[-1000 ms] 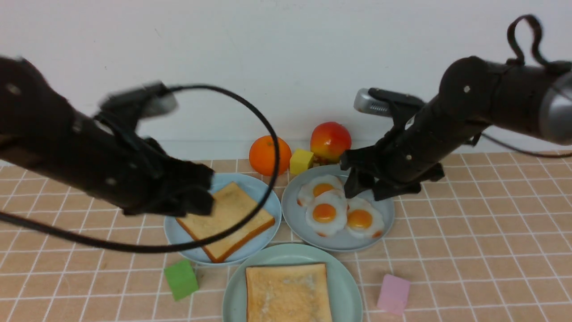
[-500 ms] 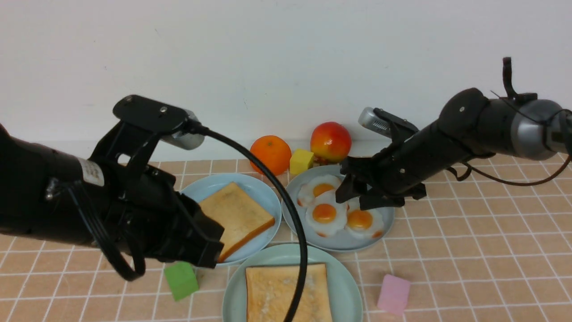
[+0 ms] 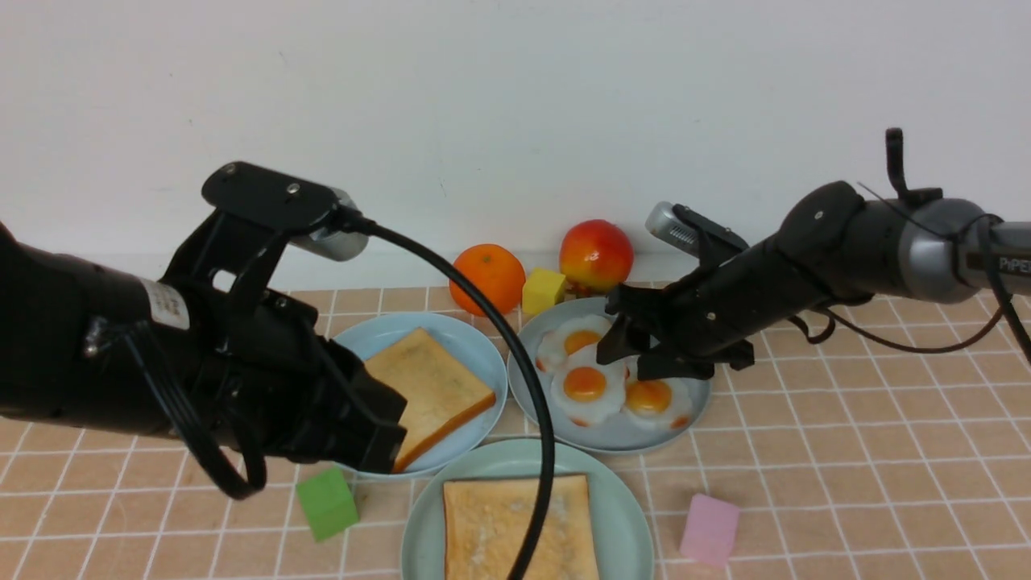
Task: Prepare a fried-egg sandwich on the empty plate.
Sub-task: Use the right arm to grab a fried egg, then use the right arm to place the fried egg on the slice of bread in the middle
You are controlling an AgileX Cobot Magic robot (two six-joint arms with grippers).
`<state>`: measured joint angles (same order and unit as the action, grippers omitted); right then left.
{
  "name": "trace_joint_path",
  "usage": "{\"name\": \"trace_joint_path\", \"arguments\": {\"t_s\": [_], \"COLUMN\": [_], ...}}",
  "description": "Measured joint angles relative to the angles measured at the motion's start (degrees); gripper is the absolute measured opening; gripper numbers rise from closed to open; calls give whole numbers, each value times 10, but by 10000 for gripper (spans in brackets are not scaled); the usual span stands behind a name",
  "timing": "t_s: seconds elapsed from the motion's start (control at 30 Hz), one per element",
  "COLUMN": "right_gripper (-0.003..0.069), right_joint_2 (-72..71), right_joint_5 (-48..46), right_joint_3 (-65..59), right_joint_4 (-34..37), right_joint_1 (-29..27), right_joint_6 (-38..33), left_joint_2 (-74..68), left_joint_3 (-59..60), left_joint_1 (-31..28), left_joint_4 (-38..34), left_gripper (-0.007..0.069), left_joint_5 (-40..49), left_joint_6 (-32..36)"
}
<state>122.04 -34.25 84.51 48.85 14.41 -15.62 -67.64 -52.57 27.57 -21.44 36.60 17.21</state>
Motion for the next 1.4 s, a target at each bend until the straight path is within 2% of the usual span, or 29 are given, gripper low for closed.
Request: {"name": "trace_joint_path", "arguments": {"t_s": [0.23, 0.33, 0.47, 0.53, 0.57, 0.6, 0.63, 0.93, 1.23, 1.4], "right_gripper": [419, 389, 318, 204, 185, 121, 91, 92, 92, 92], "right_joint_2": [12, 13, 15, 18, 18, 21, 21, 12, -86, -138], "right_joint_5": [3, 3, 2, -1, -1, -4, -4, -23, -120, -165], "right_joint_3": [1, 1, 1, 1, 1, 1, 1, 1, 1, -43], "right_joint_4": [58, 63, 62, 62, 62, 62, 62, 60, 37, 30], "right_joint_1": [0, 0, 0, 0, 0, 0, 0, -4, -21, 19], "right_joint_6": [-53, -64, -66, -67, -67, -67, -67, -67, -67, -76], "left_joint_2": [-22, -27, -28, -28, -28, -28, -28, -28, -26, -26], "left_joint_3": [1, 1, 1, 1, 1, 1, 1, 1, 1, 1], "left_joint_1": [0, 0, 0, 0, 0, 0, 0, 0, 0, 0], "left_joint_4": [0, 0, -1, -1, -1, -1, -1, -1, 25, 46], "left_gripper": [-13, -13, -13, -13, -13, -13, -13, -13, -13, -11], "left_joint_5": [0, 0, 0, 0, 0, 0, 0, 12, 39, 41], "left_joint_6": [0, 0, 0, 0, 0, 0, 0, -9, -101, -142]}}
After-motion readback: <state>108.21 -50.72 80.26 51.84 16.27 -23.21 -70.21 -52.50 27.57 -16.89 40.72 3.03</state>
